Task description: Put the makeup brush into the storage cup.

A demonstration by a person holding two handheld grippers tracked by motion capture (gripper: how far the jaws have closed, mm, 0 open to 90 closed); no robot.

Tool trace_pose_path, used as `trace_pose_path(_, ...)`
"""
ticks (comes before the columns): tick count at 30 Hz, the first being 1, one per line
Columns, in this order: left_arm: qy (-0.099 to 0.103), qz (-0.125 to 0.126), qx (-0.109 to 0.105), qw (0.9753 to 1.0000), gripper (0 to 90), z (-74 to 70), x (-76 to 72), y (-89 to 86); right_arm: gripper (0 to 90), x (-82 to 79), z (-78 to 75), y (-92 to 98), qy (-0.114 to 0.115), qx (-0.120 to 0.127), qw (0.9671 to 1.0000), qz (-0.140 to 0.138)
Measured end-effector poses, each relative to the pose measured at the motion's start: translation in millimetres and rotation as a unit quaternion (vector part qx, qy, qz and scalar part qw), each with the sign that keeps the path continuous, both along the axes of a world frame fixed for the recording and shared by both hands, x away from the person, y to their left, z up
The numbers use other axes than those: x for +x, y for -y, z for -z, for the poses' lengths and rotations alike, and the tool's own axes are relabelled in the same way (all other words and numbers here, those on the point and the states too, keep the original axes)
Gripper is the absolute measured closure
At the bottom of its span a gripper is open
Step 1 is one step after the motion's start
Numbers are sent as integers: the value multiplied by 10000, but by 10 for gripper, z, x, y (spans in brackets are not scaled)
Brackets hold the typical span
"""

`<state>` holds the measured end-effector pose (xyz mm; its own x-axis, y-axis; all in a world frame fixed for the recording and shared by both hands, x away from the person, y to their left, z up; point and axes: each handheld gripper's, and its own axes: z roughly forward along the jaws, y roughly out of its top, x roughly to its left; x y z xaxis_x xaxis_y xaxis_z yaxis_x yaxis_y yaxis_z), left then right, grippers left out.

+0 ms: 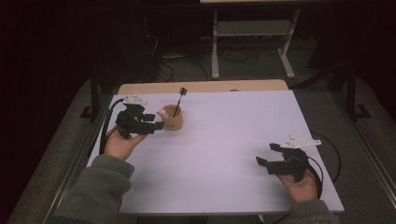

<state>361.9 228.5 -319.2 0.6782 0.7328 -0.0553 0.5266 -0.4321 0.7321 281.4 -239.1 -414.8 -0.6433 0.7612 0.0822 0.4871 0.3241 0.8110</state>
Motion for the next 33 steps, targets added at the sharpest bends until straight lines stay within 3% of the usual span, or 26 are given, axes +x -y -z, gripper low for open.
trace_pose_path(14, -37, 57, -43, 10000, 432, 133, -137, -40, 220, -1, 4, -7, 1, -14, 10000, 3)
trace_pose_path(33, 148, 280, 11, 9995, 354, 215, -369, -19, 220, -5, 14, -39, -10, -52, 10000, -48)
